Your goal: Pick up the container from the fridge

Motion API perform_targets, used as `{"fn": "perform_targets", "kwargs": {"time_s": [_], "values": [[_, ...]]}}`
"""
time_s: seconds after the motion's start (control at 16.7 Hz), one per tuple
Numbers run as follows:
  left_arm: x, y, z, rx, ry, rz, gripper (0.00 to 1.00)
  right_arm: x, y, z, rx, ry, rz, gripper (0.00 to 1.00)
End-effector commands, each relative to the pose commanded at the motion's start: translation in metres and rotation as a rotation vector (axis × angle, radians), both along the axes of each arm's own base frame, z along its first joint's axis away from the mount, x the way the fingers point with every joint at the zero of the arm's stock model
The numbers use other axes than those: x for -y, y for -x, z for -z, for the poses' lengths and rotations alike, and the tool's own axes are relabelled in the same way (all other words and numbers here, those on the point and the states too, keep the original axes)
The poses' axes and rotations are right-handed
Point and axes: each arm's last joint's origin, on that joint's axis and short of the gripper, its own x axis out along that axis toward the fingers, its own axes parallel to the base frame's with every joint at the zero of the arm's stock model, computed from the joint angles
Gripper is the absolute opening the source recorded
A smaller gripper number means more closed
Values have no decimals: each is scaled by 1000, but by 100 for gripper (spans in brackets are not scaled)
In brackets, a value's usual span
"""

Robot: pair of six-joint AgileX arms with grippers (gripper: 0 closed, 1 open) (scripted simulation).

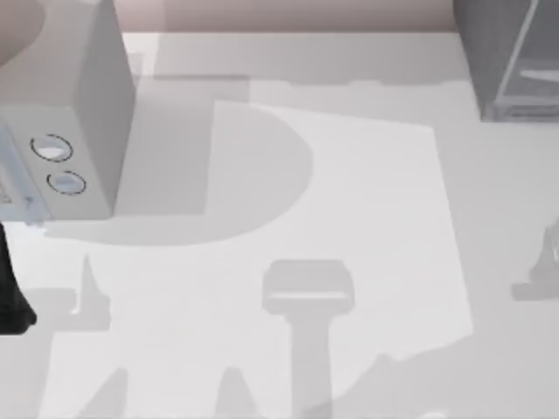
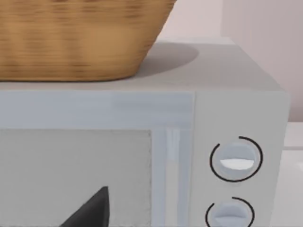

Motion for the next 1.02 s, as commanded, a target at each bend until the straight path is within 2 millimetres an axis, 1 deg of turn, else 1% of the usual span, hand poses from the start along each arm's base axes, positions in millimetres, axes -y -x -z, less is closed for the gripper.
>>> {"fn": "perform_targets", "kwargs": {"time_s": [0.12,0.24,0.42,0.78,0.9,1.02], "values": [[0,0,0,0,0,0,100,-2,11,16,-6,0,-4,0],[0,0,0,0,0,0,100,-4,16,28,-14,1,-8,0],[0,0,0,0,0,0,100,-5,19,36,-21,3,-10,0],[0,0,0,0,0,0,100,-5,19,36,-21,1,-9,0],[0,0,0,0,0,0,100,-7,18,30,-19,-12,-14,0],[0,0,0,0,0,0,100,-11,17,19,-20,-43,-25,0]]}}
